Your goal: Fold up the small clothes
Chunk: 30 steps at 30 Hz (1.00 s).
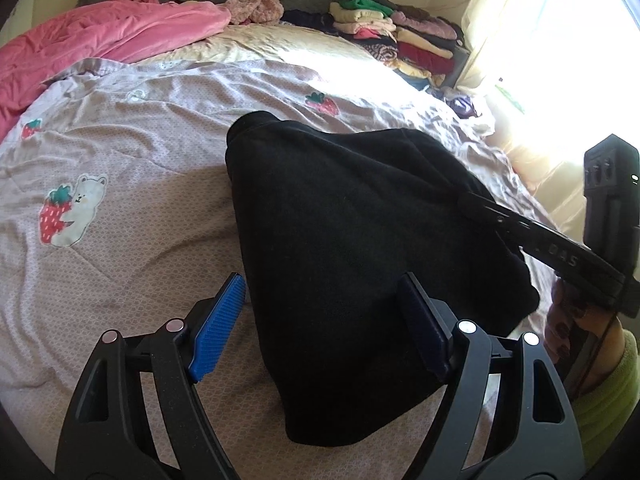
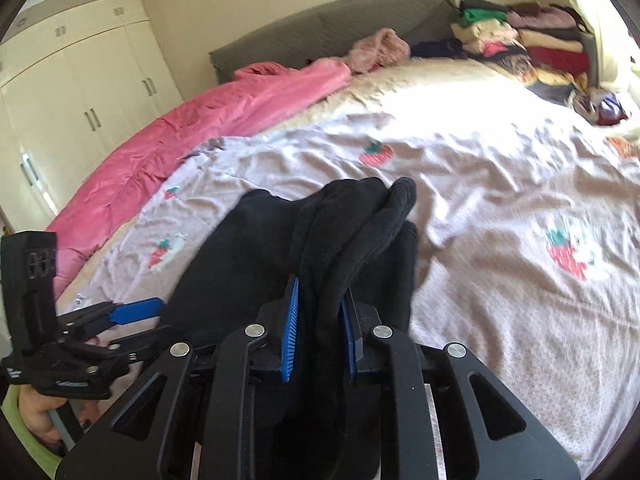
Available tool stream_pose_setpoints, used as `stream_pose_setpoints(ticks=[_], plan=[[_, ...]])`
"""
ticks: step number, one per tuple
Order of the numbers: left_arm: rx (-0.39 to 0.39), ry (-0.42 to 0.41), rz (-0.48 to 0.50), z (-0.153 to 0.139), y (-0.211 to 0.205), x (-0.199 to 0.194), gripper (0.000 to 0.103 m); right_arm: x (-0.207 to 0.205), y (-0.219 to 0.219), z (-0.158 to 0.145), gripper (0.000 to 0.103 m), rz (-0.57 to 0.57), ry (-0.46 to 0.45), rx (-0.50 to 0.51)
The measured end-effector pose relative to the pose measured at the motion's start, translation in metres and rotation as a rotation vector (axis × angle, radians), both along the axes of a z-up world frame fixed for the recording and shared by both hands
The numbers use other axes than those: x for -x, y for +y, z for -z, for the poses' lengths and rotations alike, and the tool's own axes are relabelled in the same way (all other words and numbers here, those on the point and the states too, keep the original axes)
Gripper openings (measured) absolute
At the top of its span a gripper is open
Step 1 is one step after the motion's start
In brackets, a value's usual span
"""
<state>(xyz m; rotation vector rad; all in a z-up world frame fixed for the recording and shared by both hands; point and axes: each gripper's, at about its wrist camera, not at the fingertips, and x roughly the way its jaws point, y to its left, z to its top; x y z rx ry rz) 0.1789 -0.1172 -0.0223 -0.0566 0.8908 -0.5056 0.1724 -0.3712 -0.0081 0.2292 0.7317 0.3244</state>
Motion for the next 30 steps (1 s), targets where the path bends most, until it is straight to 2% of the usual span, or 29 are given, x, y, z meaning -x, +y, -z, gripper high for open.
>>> stream_pose_setpoints(ticks=[3,5,10,13,14,16,19,24,26,28,30], plan=[[-0.015,0.023,0.007,0.011,-0.004,-0.001,0.073,-0.009,-0.008,0.031,0.02,0.023,0.102,-0.026],[-0.015,0.027,0.007,0.015,-0.002,-0.001,0.075,-0.007,-0.011,0.04,0.022,0.034,0.109,-0.054],[-0.015,0.026,0.001,0.016,0.001,-0.001,0.077,0.003,-0.004,0.032,0.033,0.063,0.079,0.014],[-0.018,0.021,-0.003,0.015,0.001,0.0,0.077,0.015,0.0,0.024,0.034,0.072,0.06,0.058],[-0.019,0.02,-0.004,0.016,0.001,0.0,0.077,0.019,0.001,0.022,0.034,0.077,0.052,0.06],[-0.016,0.019,-0.006,0.015,0.003,0.001,0.077,0.031,0.0,0.018,0.041,0.084,0.039,0.057],[-0.015,0.014,-0.007,0.014,0.006,0.005,0.077,0.049,0.003,0.013,0.044,0.082,0.018,0.065],[-0.023,0.008,0.0,0.014,0.006,0.01,0.077,0.056,0.005,0.026,0.048,0.1,0.048,0.153],[-0.024,0.011,0.002,0.016,0.006,0.011,0.078,0.053,0.002,0.036,0.05,0.12,0.077,0.149],[-0.026,0.011,0.0,0.018,0.007,0.012,0.079,0.051,0.004,0.039,0.057,0.134,0.071,0.172],[-0.018,0.016,-0.005,0.018,0.009,0.012,0.079,0.051,0.005,0.04,0.058,0.14,0.071,0.177]])
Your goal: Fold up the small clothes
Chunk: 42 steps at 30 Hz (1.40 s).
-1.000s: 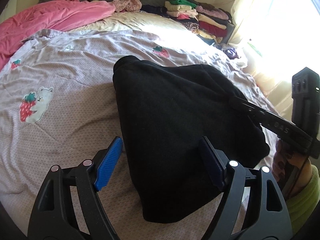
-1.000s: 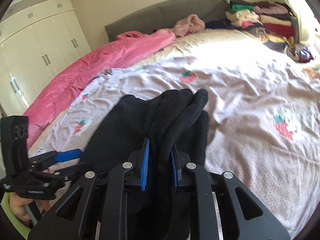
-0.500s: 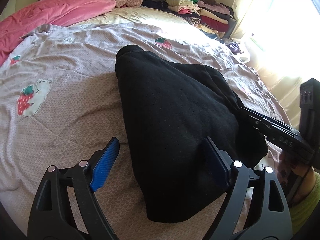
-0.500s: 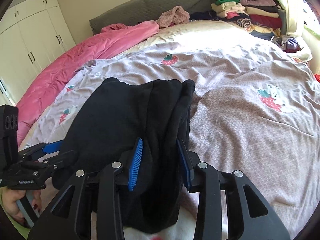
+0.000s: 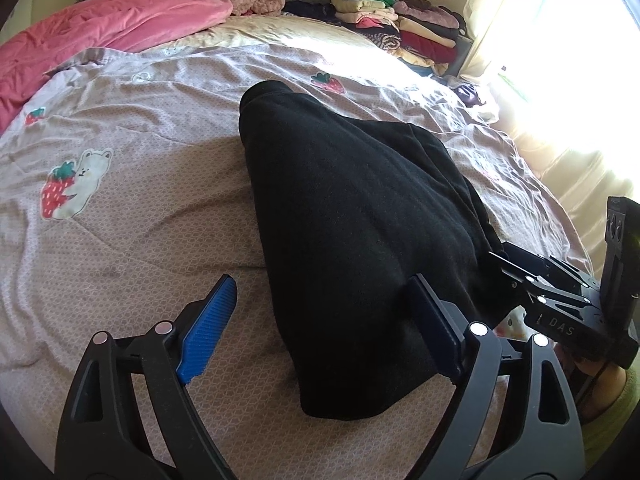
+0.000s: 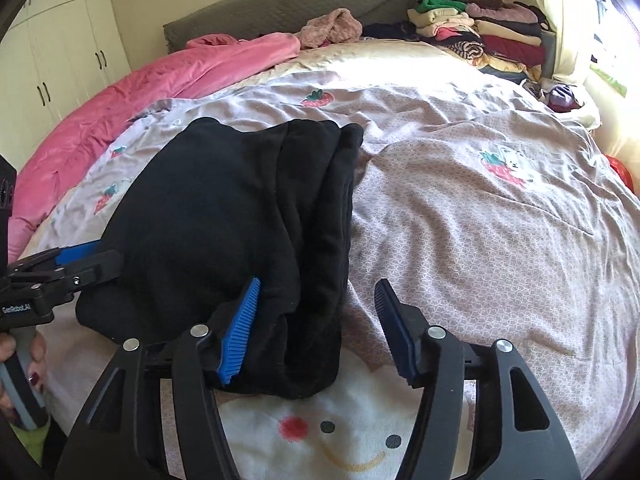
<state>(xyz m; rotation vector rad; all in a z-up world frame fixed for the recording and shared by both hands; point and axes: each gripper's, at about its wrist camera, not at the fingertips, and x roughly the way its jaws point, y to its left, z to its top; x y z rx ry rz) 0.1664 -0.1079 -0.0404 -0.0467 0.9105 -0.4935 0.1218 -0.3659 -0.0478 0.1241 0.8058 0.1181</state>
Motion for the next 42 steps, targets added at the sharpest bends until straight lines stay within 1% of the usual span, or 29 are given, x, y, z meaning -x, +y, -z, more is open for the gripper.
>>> stream_pose_setpoints(ticks=[2,3,6,7,9,10,13,18,24,27,31,34,38,42], plan=[[0.001,-0.004,-0.002,-0.001,0.002,0.002,0.079,0.001,0.0,-0.003,0.058,0.007,-0.002,-0.007],[0.003,-0.006,-0.003,-0.003,0.002,0.002,0.079,0.003,0.001,-0.005,0.06,0.006,-0.009,-0.003],[0.011,-0.013,-0.005,-0.008,0.007,0.005,0.081,0.011,0.004,-0.013,0.076,0.017,-0.041,0.027],[0.013,-0.019,-0.007,-0.009,0.009,0.006,0.083,0.014,0.004,-0.015,0.078,0.018,-0.048,0.026],[0.017,-0.027,-0.014,-0.013,0.012,0.008,0.087,0.019,0.004,-0.018,0.08,0.025,-0.06,0.032],[0.019,-0.031,-0.017,-0.016,0.014,0.009,0.088,0.022,0.005,-0.02,0.084,0.028,-0.066,0.037],[0.022,-0.047,-0.024,-0.022,0.02,0.012,0.093,0.03,0.005,-0.027,0.089,0.041,-0.091,0.047],[0.01,-0.074,-0.037,-0.033,0.027,0.02,0.093,0.044,0.007,-0.043,0.096,0.059,-0.142,0.065],[-0.026,-0.153,-0.056,-0.051,0.034,0.04,0.094,0.062,0.01,-0.057,0.098,0.072,-0.188,0.071],[-0.024,-0.184,-0.057,-0.06,0.038,0.052,0.094,0.074,0.013,-0.062,0.098,0.073,-0.208,0.083],[-0.035,-0.212,-0.052,-0.065,0.041,0.069,0.094,0.093,0.015,-0.07,0.098,0.089,-0.26,0.065],[-0.056,-0.234,-0.051,-0.068,0.044,0.083,0.094,0.106,0.016,-0.074,0.098,0.096,-0.286,0.053],[-0.065,-0.255,-0.044,-0.068,0.048,0.101,0.094,0.12,0.017,-0.075,0.099,0.097,-0.296,0.055],[-0.064,-0.25,-0.041,-0.063,0.052,0.115,0.094,0.128,0.018,-0.073,0.098,0.104,-0.298,0.053]])
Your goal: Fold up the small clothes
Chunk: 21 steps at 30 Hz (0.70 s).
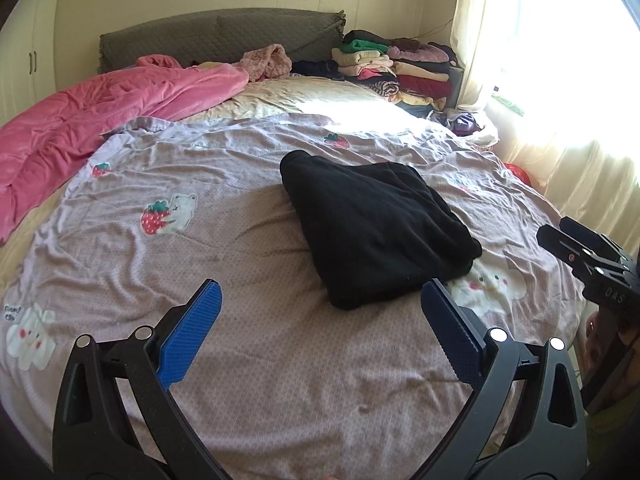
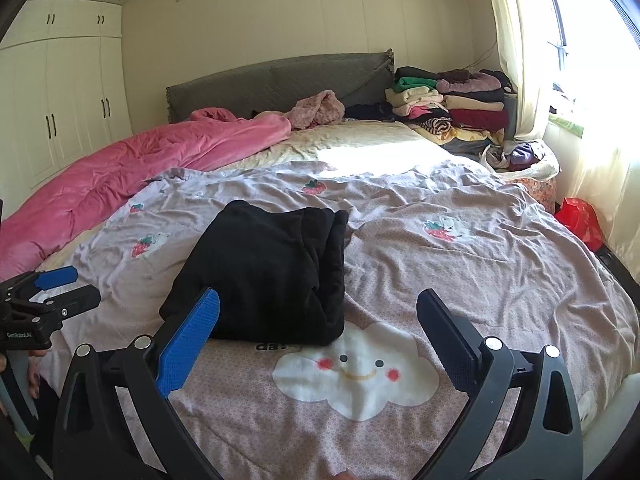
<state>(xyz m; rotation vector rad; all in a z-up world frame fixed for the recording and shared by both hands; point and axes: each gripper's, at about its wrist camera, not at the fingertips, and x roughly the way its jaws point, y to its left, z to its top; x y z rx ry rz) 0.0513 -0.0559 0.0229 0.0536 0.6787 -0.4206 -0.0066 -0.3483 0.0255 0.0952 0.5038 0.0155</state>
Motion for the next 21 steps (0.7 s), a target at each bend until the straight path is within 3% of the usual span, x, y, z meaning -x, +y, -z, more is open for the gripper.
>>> stream_pose_setpoints(ticks=[9,21], plan=[[-0.003,0.041,-0.016,0.018,0.005,0.016,0.094,0.02,0.014,0.013,0.099,-0.003,0.006,0.039],[-0.003,0.131,-0.063,0.044,0.015,0.011,0.094,0.02,0.035,0.056,0.099,-0.025,0.136,0.016]])
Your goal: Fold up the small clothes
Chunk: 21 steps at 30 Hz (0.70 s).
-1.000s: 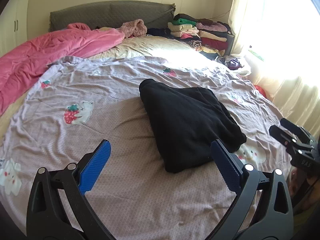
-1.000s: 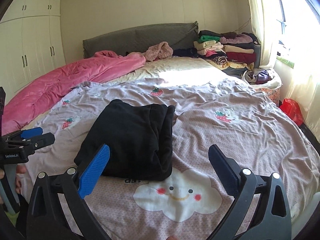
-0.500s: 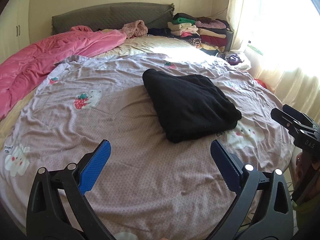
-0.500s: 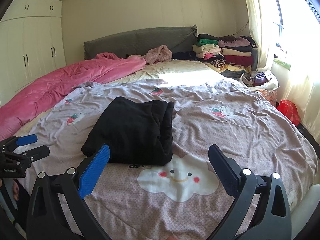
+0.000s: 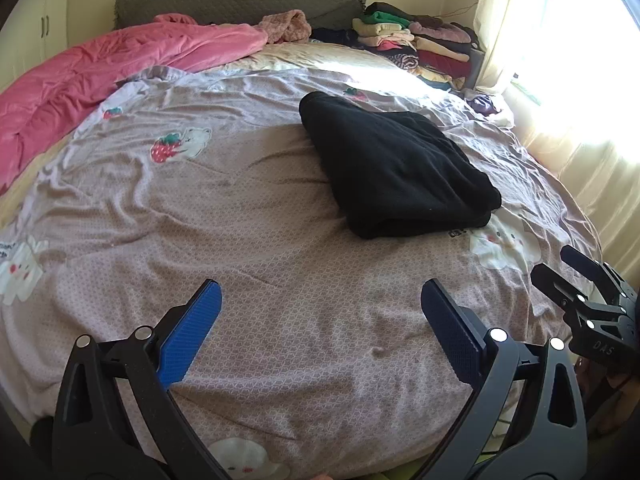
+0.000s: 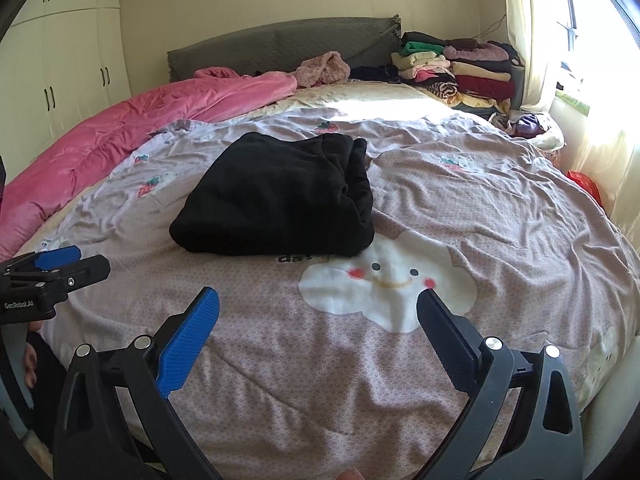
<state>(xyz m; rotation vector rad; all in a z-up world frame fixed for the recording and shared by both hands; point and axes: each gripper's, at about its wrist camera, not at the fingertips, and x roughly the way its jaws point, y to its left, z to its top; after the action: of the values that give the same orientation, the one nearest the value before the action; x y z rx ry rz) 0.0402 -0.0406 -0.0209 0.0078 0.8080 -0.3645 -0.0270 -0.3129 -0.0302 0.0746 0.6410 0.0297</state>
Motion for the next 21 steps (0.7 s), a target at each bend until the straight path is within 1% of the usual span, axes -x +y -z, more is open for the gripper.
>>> stream_pose_setpoints(ticks=[13,21], plan=[[-0.014,-0.004,-0.029,-0.0023,0.0051,0.0016,0.094,0.0003,0.0065,-0.0046,0.099,-0.024,-0.004,0.011],[-0.017,-0.007,-0.029,-0.0028,0.005,0.0026,0.094,0.0008,0.007,-0.0049,0.099,-0.02,-0.003,0.014]])
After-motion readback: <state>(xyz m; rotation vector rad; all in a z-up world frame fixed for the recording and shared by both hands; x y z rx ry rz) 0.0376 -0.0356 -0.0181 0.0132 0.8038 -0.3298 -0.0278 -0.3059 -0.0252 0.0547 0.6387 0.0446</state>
